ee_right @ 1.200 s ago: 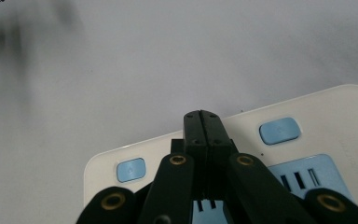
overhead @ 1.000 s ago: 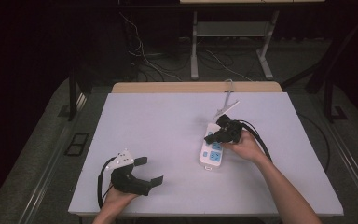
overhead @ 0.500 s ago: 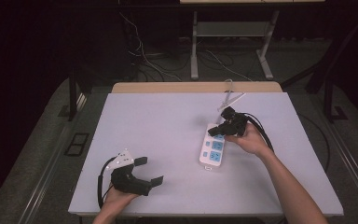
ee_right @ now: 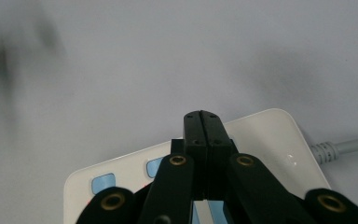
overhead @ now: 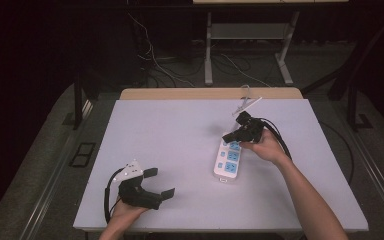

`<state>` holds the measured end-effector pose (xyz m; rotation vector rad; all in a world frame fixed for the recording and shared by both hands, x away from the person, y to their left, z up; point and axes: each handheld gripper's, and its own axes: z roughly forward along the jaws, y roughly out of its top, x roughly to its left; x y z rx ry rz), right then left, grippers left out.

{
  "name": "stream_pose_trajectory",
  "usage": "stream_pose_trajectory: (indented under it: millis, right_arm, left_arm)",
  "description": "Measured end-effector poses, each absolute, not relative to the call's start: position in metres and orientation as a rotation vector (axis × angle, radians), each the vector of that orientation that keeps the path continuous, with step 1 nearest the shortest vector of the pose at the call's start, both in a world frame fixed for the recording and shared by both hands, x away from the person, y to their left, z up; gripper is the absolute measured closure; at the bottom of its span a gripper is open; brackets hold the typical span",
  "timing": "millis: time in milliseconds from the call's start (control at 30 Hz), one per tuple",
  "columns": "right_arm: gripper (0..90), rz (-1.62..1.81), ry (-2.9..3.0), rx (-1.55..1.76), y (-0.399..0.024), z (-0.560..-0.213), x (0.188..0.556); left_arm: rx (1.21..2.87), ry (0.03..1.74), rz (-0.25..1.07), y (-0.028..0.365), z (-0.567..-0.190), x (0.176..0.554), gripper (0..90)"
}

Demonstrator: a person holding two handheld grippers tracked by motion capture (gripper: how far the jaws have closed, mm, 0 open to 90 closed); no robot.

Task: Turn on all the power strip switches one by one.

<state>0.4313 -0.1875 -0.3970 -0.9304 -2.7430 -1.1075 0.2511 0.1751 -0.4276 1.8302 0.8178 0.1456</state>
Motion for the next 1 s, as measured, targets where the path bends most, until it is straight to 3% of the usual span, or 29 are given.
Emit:
stream_pose_trajectory:
  millis: [1000]
  right_arm:
    - [90.0, -1.101, -2.701, -0.981, -0.192, -0.413, 0.444]
  left_arm:
    - [1.829, 0.816, 0.147, 0.176, -0.427, 0.251, 0.0]
